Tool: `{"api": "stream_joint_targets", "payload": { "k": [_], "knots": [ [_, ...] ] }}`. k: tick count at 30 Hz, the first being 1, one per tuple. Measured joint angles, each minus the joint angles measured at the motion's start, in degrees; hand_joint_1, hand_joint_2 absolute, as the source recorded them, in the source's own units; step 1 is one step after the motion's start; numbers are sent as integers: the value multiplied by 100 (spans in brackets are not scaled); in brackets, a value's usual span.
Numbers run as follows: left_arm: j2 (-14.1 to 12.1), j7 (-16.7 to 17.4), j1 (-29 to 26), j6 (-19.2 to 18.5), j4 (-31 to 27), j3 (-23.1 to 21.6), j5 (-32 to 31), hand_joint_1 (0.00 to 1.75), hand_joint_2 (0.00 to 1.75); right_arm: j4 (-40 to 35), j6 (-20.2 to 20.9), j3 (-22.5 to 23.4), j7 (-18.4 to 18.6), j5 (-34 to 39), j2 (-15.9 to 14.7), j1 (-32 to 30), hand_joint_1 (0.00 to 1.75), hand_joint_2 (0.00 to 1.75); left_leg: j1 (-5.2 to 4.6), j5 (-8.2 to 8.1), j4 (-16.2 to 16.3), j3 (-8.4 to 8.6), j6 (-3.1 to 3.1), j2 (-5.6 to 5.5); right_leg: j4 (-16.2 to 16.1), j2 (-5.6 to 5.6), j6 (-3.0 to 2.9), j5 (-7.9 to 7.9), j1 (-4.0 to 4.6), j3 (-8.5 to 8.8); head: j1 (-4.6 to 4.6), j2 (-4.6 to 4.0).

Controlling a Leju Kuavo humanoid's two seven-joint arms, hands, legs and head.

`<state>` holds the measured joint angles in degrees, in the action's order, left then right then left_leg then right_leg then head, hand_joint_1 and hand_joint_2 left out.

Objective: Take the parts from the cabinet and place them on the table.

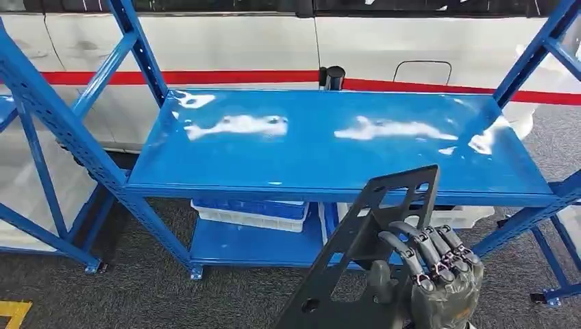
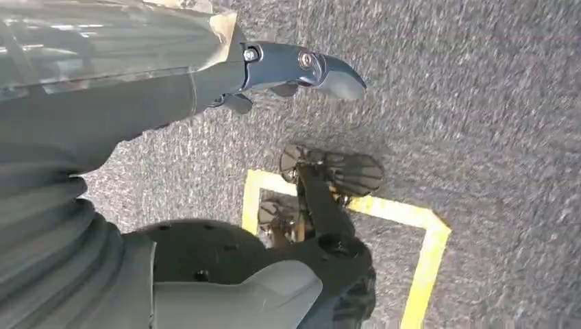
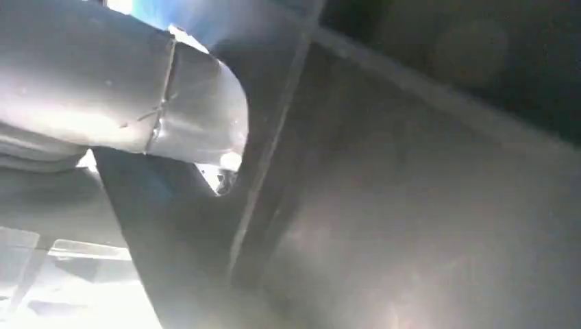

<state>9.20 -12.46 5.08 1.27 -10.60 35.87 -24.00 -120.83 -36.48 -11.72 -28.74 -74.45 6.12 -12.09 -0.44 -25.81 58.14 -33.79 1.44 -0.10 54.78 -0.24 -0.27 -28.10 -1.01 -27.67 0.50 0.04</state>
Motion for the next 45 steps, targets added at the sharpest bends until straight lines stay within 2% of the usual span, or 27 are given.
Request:
{"api": "stream_joint_targets", "payload": {
  "k": [3,4,6,8,9,10,13,14,15,17,19,20,22,24,25,26,29,30,32,33,35,37,39,40,41,44,45],
  "knots": [
    [-2,-31,-1,-88,0,0,-39,0,175,-2,0,40,-4,-24,4,-14,175,0,72,-921,1192,-401,-131,-6,10,-12,-84,115,12,-131,31,0],
    [-6,-37,-1,-125,0,0,-57,0,175,-19,0,85,-4,-20,2,-38,175,0,94,-1037,1487,-473,-164,-5,16,-17,-72,150,12,-145,35,0],
    [-9,-44,-2,-182,0,0,-90,0,175,-81,0,208,18,-17,-11,-136,175,0,151,-871,1442,-311,-199,-2,42,-18,-23,208,4,-226,35,0],
    [-26,-50,-1,-245,0,-2,-190,0,175,-255,0,352,94,-111,-33,-342,175,0,208,-414,471,321,-233,2,116,-22,1,217,-27,-291,37,0],
    [-39,-53,-1,-271,0,-2,-238,0,175,-340,0,406,133,-163,-48,-420,175,0,233,-355,-17,597,-248,-5,163,-25,9,219,-18,-329,39,0],
    [-46,-53,4,-304,0,-4,-265,0,175,-428,0,455,162,-216,-55,-494,175,0,182,-409,-124,662,-222,-37,191,-23,47,242,9,-393,59,0],
    [-79,-37,14,-350,0,-15,-376,0,175,-680,0,525,293,-361,-72,-745,175,0,123,-344,-104,543,-88,-38,159,-19,197,343,0,-429,41,0],
    [-74,-18,39,-348,0,-29,-455,0,175,-732,0,558,372,-409,-79,-759,175,0,126,-277,-168,524,3,-30,154,-13,256,374,47,-457,46,0],
    [-63,13,84,-337,0,-61,-538,0,175,-761,2,621,440,-442,-83,-710,175,0,141,-210,-198,495,89,11,267,-2,247,256,-9,-544,57,0],
    [-46,87,171,-306,0,-147,-660,0,175,-813,29,757,527,-496,-81,-587,175,0,119,-118,-201,375,190,11,896,4,159,-238,-13,-804,2,0],
    [-11,142,228,-291,-2,-199,-710,0,175,-846,57,853,536,-549,-72,-505,175,0,105,-12,-191,231,195,24,1807,8,156,-675,-12,-1097,-2,0],
    [-2,162,241,-282,0,-214,-710,0,175,-848,79,868,536,-568,-61,-451,175,0,98,36,-189,168,187,35,1979,9,204,-678,-9,-1102,-11,0],
    [13,166,242,-276,0,-236,-710,0,175,-850,118,870,536,-623,-39,-297,175,0,96,122,-182,57,160,58,1587,7,323,-419,-13,-753,-9,0],
    [26,157,249,-254,0,-256,-708,0,175,-855,166,870,540,-684,18,-109,175,0,99,210,-167,-22,108,55,443,8,373,-147,-32,20,-11,0],
    [29,153,250,-241,0,-258,-708,0,175,-861,190,868,555,-715,46,-36,175,0,63,237,-149,-60,69,49,11,18,323,-263,-9,294,-11,0],
    [33,146,251,-234,0,-258,-710,0,175,-868,214,861,572,-747,83,4,175,0,63,295,-158,-68,31,46,43,40,272,-220,47,269,9,0],
    [108,96,260,-136,0,-258,-710,0,175,-876,295,780,603,-780,160,185,175,0,65,391,-164,-102,-67,23,43,42,173,-170,50,113,11,0],
    [175,79,304,-11,-2,-258,-706,0,175,-852,348,682,614,-791,195,317,175,0,102,319,-106,-160,-98,6,27,26,76,-100,-75,77,11,0],
    [491,256,506,420,-2,-258,-684,0,175,-706,275,467,754,-929,241,576,175,0,108,-330,500,-390,-146,-2,30,-19,-48,9,-37,-9,59,0],
    [627,282,601,582,-2,-256,-649,0,175,-602,200,372,843,-953,238,651,175,0,113,-621,955,-539,-170,-4,33,-43,-58,60,-22,-63,61,0],
    [783,251,700,658,-2,-254,-597,0,175,-393,48,221,1028,-883,188,734,175,0,121,-862,1663,-709,-197,-1,51,-60,-56,164,11,-202,59,0],
    [857,214,721,655,0,-251,-579,0,175,-186,22,123,1104,-811,64,778,175,0,122,-596,1360,-378,-165,-2,75,-53,-34,231,32,-305,61,0],
    [868,175,740,649,-2,-247,-553,0,175,-101,20,68,1139,-785,4,798,175,0,104,-268,336,292,-73,-8,112,-37,-13,265,52,-365,68,0],
    [864,155,753,653,-7,-240,-542,0,175,-65,18,35,1154,-752,-33,815,175,0,89,-313,-57,526,0,-11,131,-37,0,274,45,-386,63,0],
    [857,138,767,660,-11,-223,-533,0,175,-26,18,-2,1158,-687,-96,836,175,0,64,-311,-183,589,30,-2,142,-43,60,315,93,-418,48,0],
    [850,83,773,660,-11,-151,-490,0,175,35,18,-37,1016,-496,-208,773,175,0,7,-226,-212,539,118,-10,109,-77,189,410,51,-439,68,0],
    [850,57,772,658,-11,-140,-485,0,175,35,18,-30,852,-415,-208,717,175,0,47,-121,-330,528,161,2,92,-67,227,435,144,-460,59,0]
  ]
}}
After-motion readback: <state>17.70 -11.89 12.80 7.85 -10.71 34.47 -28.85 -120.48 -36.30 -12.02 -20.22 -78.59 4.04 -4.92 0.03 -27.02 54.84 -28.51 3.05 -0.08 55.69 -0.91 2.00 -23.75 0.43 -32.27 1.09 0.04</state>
